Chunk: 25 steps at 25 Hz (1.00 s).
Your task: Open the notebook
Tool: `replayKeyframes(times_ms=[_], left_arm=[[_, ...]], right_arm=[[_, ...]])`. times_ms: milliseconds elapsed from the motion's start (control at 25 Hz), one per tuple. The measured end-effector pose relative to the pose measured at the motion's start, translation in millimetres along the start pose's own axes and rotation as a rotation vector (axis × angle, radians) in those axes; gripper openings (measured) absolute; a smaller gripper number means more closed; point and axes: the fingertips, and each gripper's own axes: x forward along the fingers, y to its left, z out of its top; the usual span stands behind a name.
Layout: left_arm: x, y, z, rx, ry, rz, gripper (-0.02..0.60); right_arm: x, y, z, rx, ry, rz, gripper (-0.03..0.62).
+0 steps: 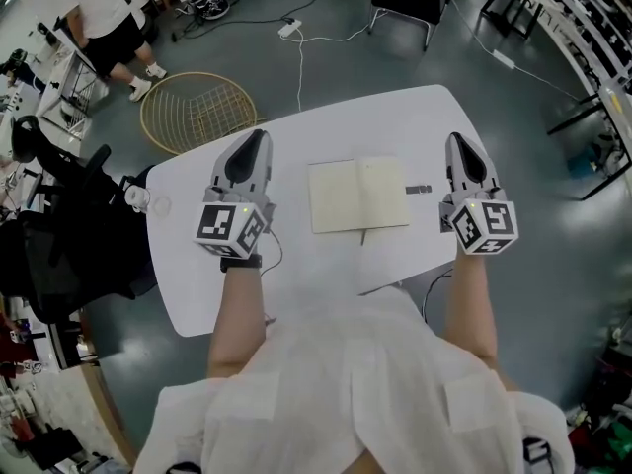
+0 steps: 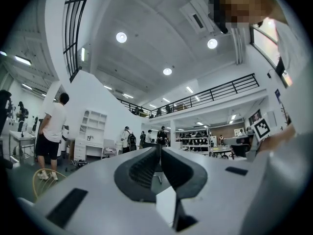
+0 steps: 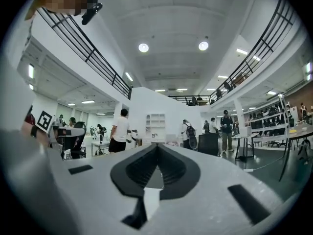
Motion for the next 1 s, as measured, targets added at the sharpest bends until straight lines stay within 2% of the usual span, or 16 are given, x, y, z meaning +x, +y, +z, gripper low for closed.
replayKeyframes(times_ms=[320,1000], left_arm=[[0.1,-6.1,4.6,-0.004,0.006,-0.019,0.029],[-1.0,-8.0,1.7,-0.007,0.002,-0.019,0.029]], right_arm=[[-1.8,4.1,16.6,-0.023,-0.012,0.005,0.003],[-1.0,8.3,13.2,-0.042,0.009,0.001,0.002]])
